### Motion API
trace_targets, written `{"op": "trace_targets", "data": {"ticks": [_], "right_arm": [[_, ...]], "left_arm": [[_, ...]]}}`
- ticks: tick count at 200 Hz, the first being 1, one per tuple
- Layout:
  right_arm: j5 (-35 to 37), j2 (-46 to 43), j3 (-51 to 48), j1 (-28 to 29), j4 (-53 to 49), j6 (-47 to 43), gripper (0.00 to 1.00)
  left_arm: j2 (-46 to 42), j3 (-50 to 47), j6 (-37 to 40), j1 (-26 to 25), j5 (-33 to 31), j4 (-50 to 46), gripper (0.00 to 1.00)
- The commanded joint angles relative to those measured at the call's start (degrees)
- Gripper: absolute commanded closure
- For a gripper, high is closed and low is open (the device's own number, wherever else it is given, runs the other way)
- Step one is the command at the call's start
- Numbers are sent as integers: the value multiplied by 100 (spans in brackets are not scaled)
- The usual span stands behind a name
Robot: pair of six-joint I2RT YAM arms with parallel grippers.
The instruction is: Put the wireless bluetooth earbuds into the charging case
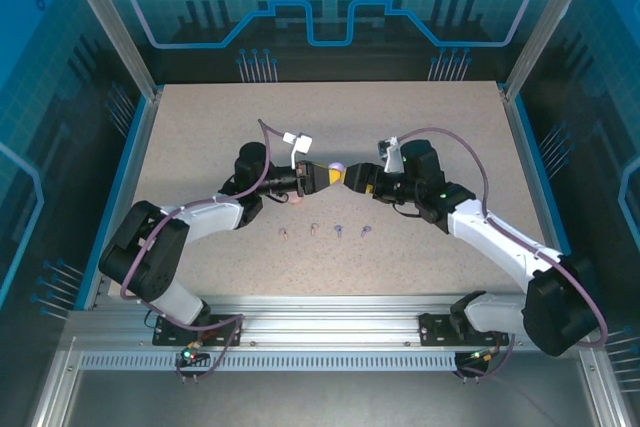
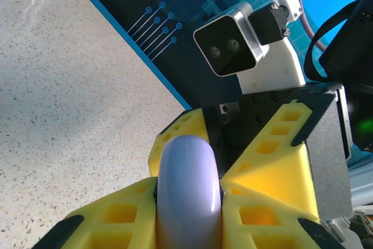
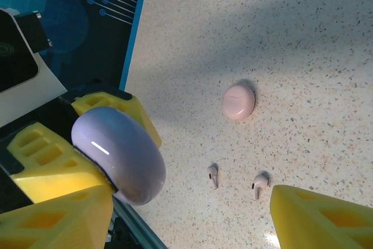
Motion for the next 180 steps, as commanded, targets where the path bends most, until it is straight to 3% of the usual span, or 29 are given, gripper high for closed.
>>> {"op": "trace_targets", "data": {"ticks": [1, 108, 146, 180], "right_arm": [[-22, 149, 8, -133, 162, -66, 29], [-62, 93, -185, -443, 187, 241, 31], [663, -281, 76, -283, -226, 1186, 25], [1388, -33, 684, 168, -593, 2145, 21]], "left_arm": [[-92, 119, -10, 28, 138, 137, 100], [-153, -11, 5, 32, 76, 217, 100], [-113, -53, 58, 28, -41, 274, 100], [-85, -127, 40, 21, -189, 411, 100]]}}
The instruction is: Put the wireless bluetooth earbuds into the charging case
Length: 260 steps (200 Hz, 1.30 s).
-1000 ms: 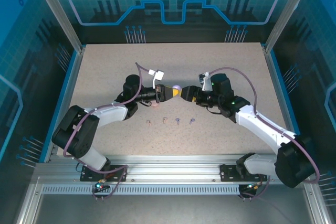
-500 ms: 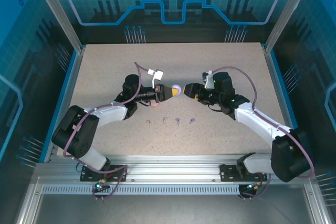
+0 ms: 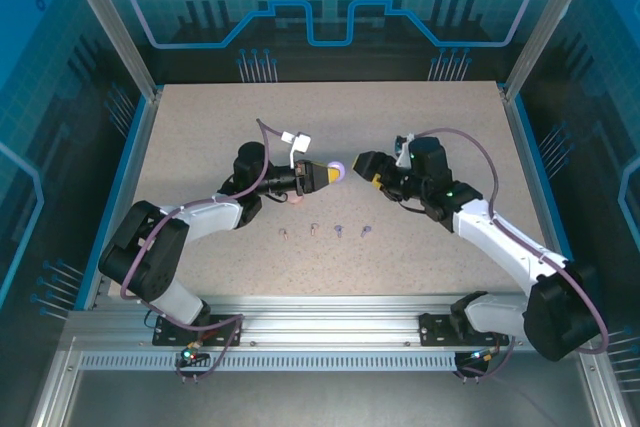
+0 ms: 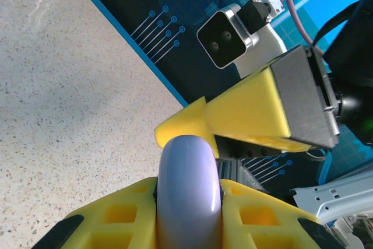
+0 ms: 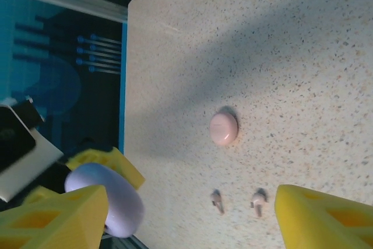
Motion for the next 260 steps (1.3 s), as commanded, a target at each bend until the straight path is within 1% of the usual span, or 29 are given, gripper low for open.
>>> {"op": "trace_targets", "data": {"ticks": [1, 15, 33, 71, 136, 157, 195, 231, 251, 260], "right_arm": [[649, 141, 530, 325, -353, 894, 21], [800, 373, 742, 501, -440, 1251, 21], [864, 683, 932, 674, -288, 1547, 21], [960, 1184, 1381, 932, -364, 1756, 23], [1122, 1404, 1508, 1052, -229, 1922, 37], [1123, 1444, 1537, 1085, -171, 1955, 43], [1080, 1490, 1535, 1120, -88, 2011, 50], [1019, 1559, 1543, 1153, 7, 2084, 49], [981, 1604, 1569, 1166, 30, 2097, 45], [982, 1622, 1583, 1174, 30, 2098, 44]], "left_arm": [[-84, -99, 63, -22, -131, 336, 100], [-84, -115, 77, -23, -222, 377, 100], [-108, -158, 104, -23, -343, 435, 100], [-168, -215, 184, -23, -510, 467, 100], [-208, -301, 232, -23, -588, 552, 100], [-205, -306, 232, -23, -592, 570, 100], [-187, -322, 238, -23, -646, 614, 100], [-171, -339, 263, -23, -711, 646, 100], [-148, -348, 256, -30, -718, 675, 100], [-151, -349, 254, -23, -720, 682, 100]]}}
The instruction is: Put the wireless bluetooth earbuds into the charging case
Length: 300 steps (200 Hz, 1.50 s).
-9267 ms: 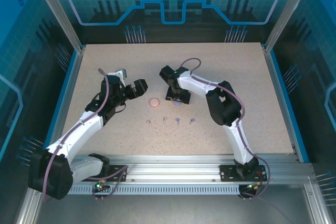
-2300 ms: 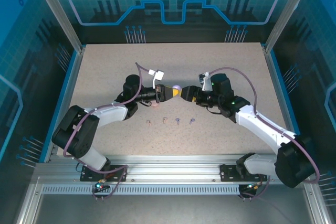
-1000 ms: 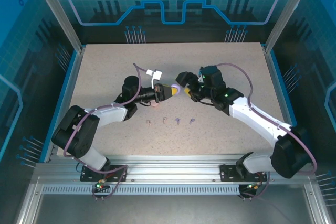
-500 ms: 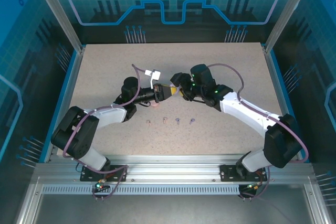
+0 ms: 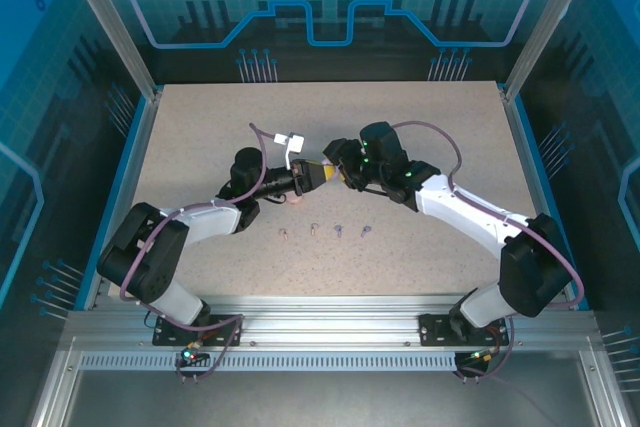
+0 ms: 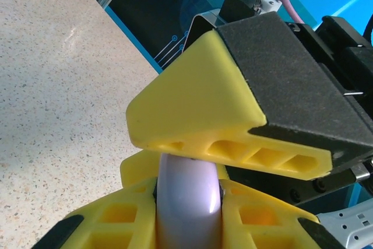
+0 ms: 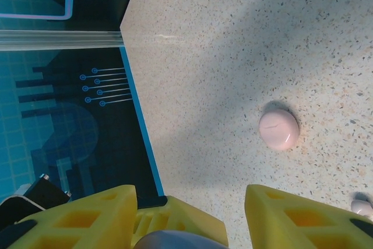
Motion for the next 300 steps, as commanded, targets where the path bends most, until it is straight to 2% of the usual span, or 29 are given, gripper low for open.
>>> {"op": "trace_targets", "data": {"ticks": [1, 47, 104, 117, 144, 172, 192, 242, 300], "right_arm": [[-69, 129, 195, 145, 98, 85, 44], [-69, 178, 219, 161, 124, 125, 46], [-22, 174, 202, 160, 185, 120, 67], [-4, 173, 201, 163, 185, 129, 69], [54, 174, 188, 144, 158, 128, 70], [93, 156, 142, 118, 130, 139, 70], [111, 139, 103, 98, 119, 151, 70], [120, 139, 70, 84, 123, 158, 70], [81, 156, 63, 67, 159, 164, 71]], "left_arm": [[-86, -49, 206, -23, -60, 309, 100], [-77, -44, 210, -23, -87, 341, 100], [-79, -74, 210, -23, -78, 365, 100], [-87, -97, 201, -23, -84, 405, 90], [-119, -155, 201, -10, -93, 461, 76], [-181, -210, 201, 28, -112, 508, 65], [-230, -241, 192, 75, -115, 518, 61], [-211, -289, 122, 116, -104, 628, 62], [-89, -227, 36, 116, -45, 727, 75]]}}
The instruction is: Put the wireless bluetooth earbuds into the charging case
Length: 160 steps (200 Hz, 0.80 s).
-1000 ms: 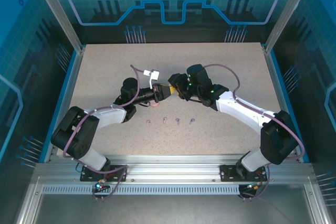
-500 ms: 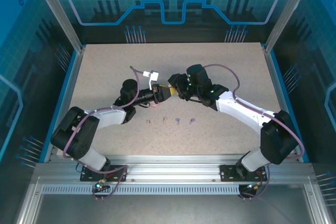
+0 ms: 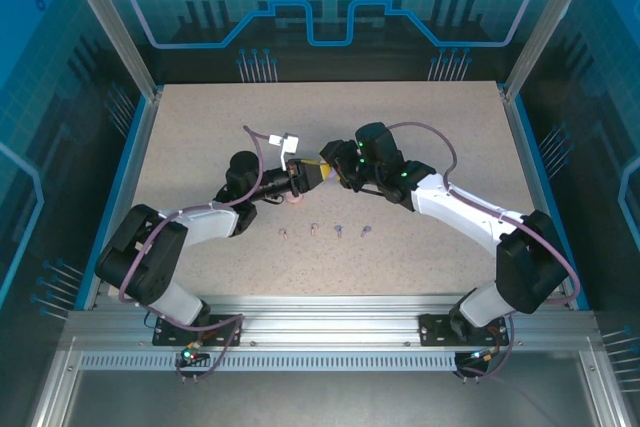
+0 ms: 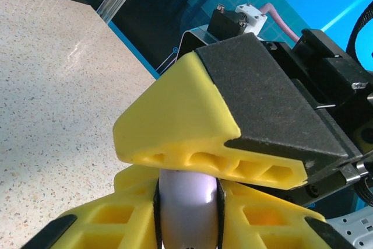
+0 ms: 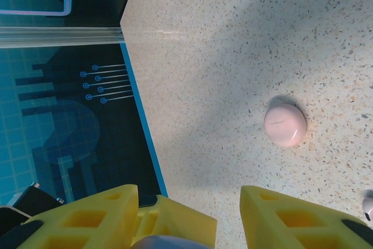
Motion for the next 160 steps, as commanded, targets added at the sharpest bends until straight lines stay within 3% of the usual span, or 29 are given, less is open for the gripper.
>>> {"op": "trace_targets", "data": {"ticks": [1, 29, 60, 74, 117, 160], "right_arm": [[70, 31, 7, -8, 65, 74, 71], [52, 40, 15, -8, 87, 96, 70], [46, 49, 54, 0, 100, 102, 69], [32, 58, 74, -8, 94, 92, 66], [52, -30, 123, -160, 40, -77, 23], [125, -849, -145, -660, -517, -1178, 14]], "left_arm": [[-14, -14, 53, 29, 55, 322, 75], [39, 13, -2, 17, 67, 407, 84], [55, 20, -32, -3, 64, 440, 100], [53, 20, -36, -11, 56, 431, 100], [-3, 19, -36, -14, 56, 384, 100], [-112, -7, 14, -17, 71, 191, 100]]}}
